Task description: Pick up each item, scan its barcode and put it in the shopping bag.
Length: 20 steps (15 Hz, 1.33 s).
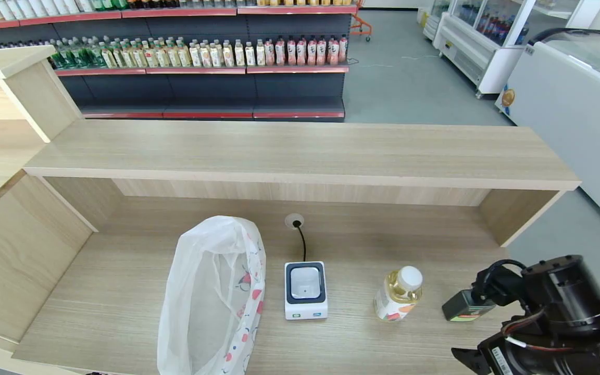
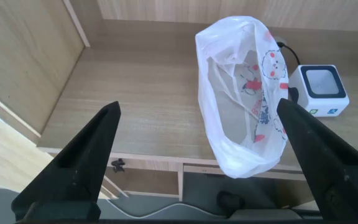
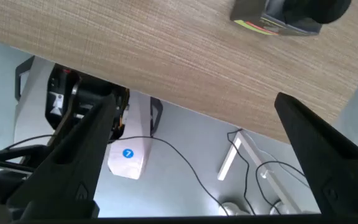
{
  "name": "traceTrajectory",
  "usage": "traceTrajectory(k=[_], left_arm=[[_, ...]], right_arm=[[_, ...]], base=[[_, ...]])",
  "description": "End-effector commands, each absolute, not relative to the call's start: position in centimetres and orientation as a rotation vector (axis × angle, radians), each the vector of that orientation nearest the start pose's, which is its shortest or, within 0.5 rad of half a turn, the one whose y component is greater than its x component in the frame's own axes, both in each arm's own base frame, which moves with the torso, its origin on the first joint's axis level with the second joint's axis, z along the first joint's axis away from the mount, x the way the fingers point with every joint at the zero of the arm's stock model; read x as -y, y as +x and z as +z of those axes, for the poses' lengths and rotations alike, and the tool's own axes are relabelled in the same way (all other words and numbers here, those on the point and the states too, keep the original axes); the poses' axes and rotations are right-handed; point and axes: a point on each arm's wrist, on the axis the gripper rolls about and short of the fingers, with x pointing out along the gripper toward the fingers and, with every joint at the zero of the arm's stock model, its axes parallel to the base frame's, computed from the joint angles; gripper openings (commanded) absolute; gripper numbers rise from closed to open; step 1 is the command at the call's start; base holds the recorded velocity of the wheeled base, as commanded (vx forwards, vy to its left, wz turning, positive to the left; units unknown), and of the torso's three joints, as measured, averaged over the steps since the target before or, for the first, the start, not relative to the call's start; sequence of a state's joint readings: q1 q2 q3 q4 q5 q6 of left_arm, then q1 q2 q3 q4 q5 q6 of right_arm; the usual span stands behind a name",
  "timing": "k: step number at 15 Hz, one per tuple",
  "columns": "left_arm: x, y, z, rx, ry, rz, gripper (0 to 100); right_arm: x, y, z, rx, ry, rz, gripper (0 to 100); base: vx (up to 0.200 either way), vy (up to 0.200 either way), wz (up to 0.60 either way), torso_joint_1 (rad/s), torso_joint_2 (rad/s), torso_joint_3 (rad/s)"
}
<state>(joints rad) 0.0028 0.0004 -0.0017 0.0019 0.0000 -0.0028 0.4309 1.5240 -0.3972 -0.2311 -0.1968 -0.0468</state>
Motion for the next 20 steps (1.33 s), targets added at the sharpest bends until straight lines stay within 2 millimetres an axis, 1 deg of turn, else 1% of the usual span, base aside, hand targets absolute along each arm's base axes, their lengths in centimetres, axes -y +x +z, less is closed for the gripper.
traceTrajectory(k=[1,2,3,4,7,10,15,17,20], left_arm=[[0.0,-2.3,7.6,-0.003,-0.003,0.003,100],[0.0,-2.3,7.6,-0.003,-0.003,0.003,100],[0.0,-2.3,7.6,-0.003,-0.003,0.003,100],[0.0,-2.3,7.6,-0.002,-0.003,0.003,100],[0.0,-2.3,7.6,-0.002,-0.003,0.003,100],[0.0,-2.3,7.6,-0.003,-0.003,0.005,100],[0.0,-2.3,7.6,-0.002,-0.003,0.003,100],[0.0,-2.3,7.6,-0.003,-0.003,0.003,100],[0.0,-2.3,7.6,-0.002,-0.003,0.003,100]], right_arm=[[-8.8,18.3,7.6,-0.909,-0.365,0.266,100],[-9.7,18.6,7.0,-0.896,-0.384,0.27,100],[-10.0,18.9,6.7,-0.881,-0.387,0.268,100],[-11.0,19.6,6.0,-0.845,-0.377,0.264,100],[-12.1,20.5,5.2,-0.798,-0.344,0.268,100],[-12.9,21.6,4.2,-0.753,-0.287,0.258,100],[-13.5,22.9,3.2,-0.717,-0.275,0.251,100],[-13.8,23.2,3.0,-0.707,-0.27,0.256,100],[-14.6,24.2,3.2,-0.674,-0.258,0.261,100]], base=[[0.0,0.0,0.0,0.0,0.0,0.0],[0.0,0.0,0.0,0.0,0.0,0.0],[0.0,0.0,0.0,0.0,0.0,0.0],[0.0,0.0,0.0,0.0,0.0,0.0],[0.0,0.0,0.0,0.0,0.0,0.0],[0.0,0.0,0.0,0.0,0.0,0.0],[0.0,0.0,0.0,0.0,0.0,0.0],[0.0,0.0,0.0,0.0,0.0,0.0],[0.0,0.0,0.0,0.0,0.0,0.0]])
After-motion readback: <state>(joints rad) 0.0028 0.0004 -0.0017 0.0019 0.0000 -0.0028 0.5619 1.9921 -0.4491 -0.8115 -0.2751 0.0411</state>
